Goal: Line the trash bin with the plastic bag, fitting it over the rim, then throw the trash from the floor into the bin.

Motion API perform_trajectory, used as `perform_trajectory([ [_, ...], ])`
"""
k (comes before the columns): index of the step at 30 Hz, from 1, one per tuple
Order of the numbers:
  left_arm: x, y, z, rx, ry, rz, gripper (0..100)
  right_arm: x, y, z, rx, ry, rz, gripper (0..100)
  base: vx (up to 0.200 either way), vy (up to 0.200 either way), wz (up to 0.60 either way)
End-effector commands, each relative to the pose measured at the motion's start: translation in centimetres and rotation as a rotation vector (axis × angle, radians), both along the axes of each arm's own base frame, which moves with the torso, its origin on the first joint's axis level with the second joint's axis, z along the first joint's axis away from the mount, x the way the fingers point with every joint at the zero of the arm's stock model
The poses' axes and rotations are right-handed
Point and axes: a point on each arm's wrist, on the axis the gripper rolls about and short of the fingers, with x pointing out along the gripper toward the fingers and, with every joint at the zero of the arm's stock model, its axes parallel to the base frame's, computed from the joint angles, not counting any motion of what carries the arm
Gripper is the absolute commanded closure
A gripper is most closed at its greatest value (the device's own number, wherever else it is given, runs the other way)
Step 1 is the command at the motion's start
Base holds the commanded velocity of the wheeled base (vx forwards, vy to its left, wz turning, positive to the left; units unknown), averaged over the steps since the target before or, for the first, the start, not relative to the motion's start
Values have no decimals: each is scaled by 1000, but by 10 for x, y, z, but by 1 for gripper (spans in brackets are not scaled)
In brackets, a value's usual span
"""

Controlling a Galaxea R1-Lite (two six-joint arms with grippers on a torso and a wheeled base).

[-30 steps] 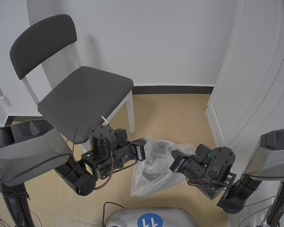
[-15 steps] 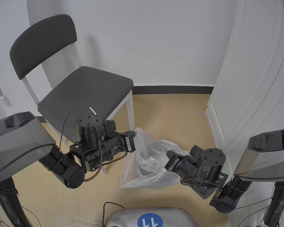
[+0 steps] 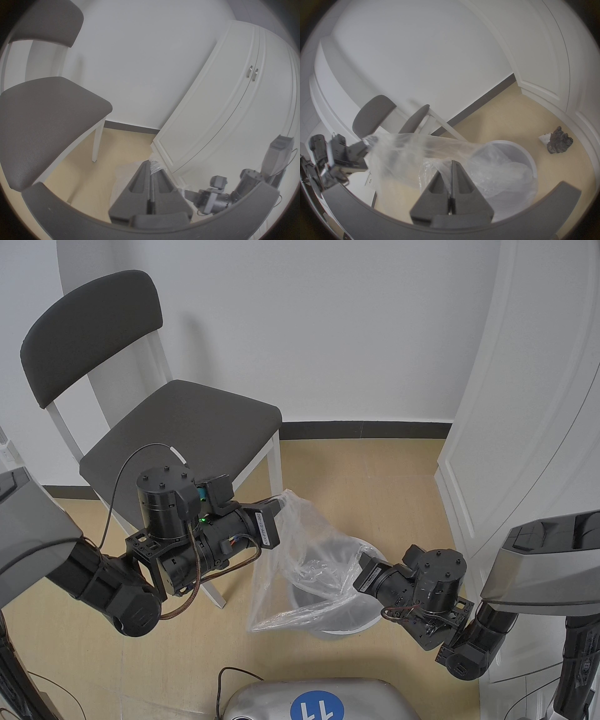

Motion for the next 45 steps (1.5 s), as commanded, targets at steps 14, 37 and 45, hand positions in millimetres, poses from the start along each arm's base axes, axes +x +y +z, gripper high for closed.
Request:
perform_trajectory([
  [14,5,-26,-32,26,65,-49,100,15,-51,10,-107,-44,-54,100,0,0,0],
  [37,45,-47,-108,-45,234,-6,100,12,-47,2,-124,-21,-30,100,0,0,0],
  [45,45,-52,-122,-29,267,-10,100,11,-49,9,-125,-42,-36,100,0,0,0],
])
